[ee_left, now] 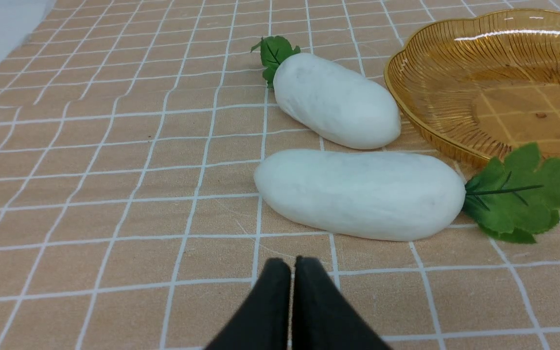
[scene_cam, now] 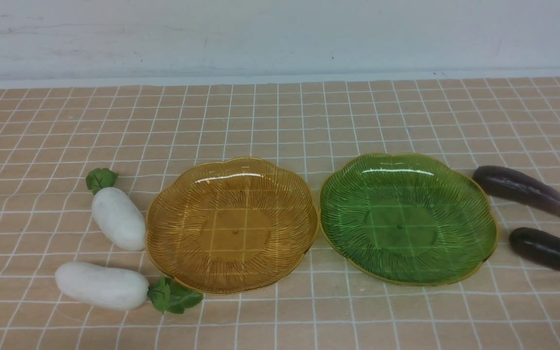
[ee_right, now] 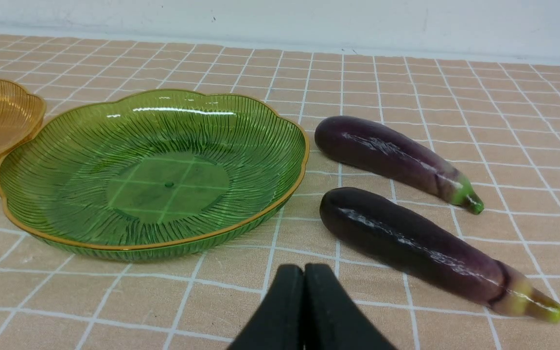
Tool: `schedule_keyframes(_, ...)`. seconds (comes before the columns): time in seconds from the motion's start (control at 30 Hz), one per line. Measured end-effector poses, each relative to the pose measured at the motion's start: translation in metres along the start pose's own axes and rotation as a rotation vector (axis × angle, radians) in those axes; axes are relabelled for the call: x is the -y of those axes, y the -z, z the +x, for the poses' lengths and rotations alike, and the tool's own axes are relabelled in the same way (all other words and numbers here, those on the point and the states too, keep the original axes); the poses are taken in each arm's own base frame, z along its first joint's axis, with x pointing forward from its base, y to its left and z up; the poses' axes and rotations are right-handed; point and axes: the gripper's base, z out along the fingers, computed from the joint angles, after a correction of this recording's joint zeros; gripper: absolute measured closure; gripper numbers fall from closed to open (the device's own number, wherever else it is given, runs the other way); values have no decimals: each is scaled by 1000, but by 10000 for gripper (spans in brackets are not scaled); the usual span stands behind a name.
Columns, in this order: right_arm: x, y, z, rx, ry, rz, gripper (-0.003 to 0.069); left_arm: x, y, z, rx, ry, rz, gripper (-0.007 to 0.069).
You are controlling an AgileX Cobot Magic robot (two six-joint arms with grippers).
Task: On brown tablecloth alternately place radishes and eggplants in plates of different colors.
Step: 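Put the eggplants into the green plate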
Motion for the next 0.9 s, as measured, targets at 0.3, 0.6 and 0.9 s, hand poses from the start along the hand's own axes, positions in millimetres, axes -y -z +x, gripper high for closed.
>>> schedule_keyframes(0.3,0,0,0,0,0,0,674,0,0,0,0,0,0,628)
schedule_keyframes(0.6,0,0,0,0,0,0,674,0,0,0,0,0,0,628)
schedule_keyframes(0.9,1,0,0,4,36,8,674,0,0,0,0,0,0,628)
